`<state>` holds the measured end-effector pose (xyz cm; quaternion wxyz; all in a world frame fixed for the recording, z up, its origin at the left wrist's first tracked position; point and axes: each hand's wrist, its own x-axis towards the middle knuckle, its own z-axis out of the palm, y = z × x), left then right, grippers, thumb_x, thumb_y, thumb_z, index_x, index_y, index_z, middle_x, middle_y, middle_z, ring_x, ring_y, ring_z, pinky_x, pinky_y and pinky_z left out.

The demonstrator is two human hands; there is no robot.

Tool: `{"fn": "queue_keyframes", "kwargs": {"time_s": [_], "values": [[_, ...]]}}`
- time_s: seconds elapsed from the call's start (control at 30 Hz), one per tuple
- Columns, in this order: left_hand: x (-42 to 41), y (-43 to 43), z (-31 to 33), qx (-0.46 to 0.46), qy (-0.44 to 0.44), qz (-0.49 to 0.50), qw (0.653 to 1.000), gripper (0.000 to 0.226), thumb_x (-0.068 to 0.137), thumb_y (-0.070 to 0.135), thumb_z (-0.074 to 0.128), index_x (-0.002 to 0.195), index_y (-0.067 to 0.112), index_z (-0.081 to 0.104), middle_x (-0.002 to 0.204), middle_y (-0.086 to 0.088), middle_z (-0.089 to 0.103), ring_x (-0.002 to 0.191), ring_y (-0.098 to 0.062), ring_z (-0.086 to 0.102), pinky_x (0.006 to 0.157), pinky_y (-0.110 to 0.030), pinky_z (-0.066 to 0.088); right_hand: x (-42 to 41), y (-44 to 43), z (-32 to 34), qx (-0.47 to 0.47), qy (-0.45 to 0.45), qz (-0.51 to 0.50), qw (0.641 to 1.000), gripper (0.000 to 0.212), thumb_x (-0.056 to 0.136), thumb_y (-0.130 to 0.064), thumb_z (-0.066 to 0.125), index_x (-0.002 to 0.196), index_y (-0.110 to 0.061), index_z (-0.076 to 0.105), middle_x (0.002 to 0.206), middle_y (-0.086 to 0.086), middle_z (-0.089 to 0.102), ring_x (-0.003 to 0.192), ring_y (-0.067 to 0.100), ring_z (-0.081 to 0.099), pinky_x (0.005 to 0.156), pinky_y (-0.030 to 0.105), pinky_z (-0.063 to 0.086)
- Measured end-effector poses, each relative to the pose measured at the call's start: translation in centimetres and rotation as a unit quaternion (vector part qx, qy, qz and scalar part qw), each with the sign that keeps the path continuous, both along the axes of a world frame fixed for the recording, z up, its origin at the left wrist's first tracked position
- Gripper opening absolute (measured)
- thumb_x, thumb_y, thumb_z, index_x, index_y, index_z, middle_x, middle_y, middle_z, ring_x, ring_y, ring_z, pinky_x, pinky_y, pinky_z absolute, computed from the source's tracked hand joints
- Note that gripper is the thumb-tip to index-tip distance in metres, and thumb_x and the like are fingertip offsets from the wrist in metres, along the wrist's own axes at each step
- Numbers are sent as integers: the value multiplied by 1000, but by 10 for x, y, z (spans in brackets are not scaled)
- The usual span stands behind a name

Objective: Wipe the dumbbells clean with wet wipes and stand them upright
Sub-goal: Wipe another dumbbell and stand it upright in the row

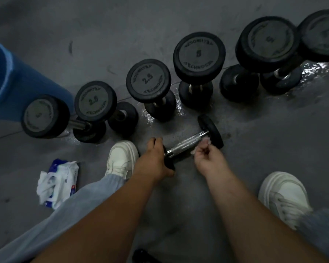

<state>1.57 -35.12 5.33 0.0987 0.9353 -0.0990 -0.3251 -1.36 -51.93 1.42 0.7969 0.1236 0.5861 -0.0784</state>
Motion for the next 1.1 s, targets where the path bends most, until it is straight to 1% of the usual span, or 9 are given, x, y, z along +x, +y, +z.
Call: {"fn": "queue_keyframes", "kwargs": {"time_s": [0.07,0.23,0.33,0.43,0.7,0.8,0.9,1.0,1.1], "values": [[1,0,-1,-1,1,1,1000,120,56,39,90,151,20,18,156,2,17,125,-25,53,92,-37,49,0,1,3,4,-19,39,999,22,96,-2,43,76,-8,50,45,-2,49,30,2,45,31,9,30],[6,1,-2,8,4,-2,1000,122,53,41,91,150,20,20,154,3,19,124,-25,54,90,-39,50,6,6,-2,-61,33,195,978,20,91,-25,60,74,-18,54,54,-6,43,43,2,37,47,10,28],[5,2,-3,-7,4,1,1000,122,54,39,91,150,19,19,154,2,17,124,-25,55,92,-37,51,6,16,2,-75,10,203,976,20,91,-34,60,88,-13,59,97,1,63,91,10,58,77,18,43],[4,2,-2,-9,8,1,1000,122,54,38,91,151,19,19,154,2,17,124,-24,54,92,-37,51,10,14,6,-70,-18,183,980,20,98,-24,49,99,-6,59,133,4,55,129,17,47,108,30,35],[2,0,1,-8,10,1,1000,119,57,36,90,151,19,19,153,2,15,124,-25,53,92,-37,50,-10,13,2,-84,20,109,990,19,98,-6,44,86,-13,56,119,3,62,126,15,51,104,28,38],[3,0,1,-7,6,3,1000,119,56,36,89,151,19,19,153,2,16,124,-25,53,92,-38,51,7,5,-6,-60,47,172,982,20,100,-16,43,83,-13,53,120,2,56,120,16,52,104,30,39],[2,0,-1,-13,9,2,1000,119,56,36,89,151,18,20,152,2,17,122,-26,55,92,-39,52,19,5,-3,-69,58,262,961,22,98,-27,41,84,-15,53,98,0,56,96,14,53,83,27,41],[3,0,-1,-14,9,2,1000,118,56,36,89,150,18,20,152,2,18,122,-26,54,92,-39,52,14,18,17,-140,58,263,953,24,98,-24,42,110,-12,58,125,3,55,123,14,47,107,30,31],[3,0,-1,-12,7,1,1000,116,58,36,87,151,19,19,153,2,18,122,-26,55,91,-39,52,17,28,23,-166,30,260,951,31,97,-32,44,117,-12,59,132,2,55,131,15,44,107,29,27]]}}
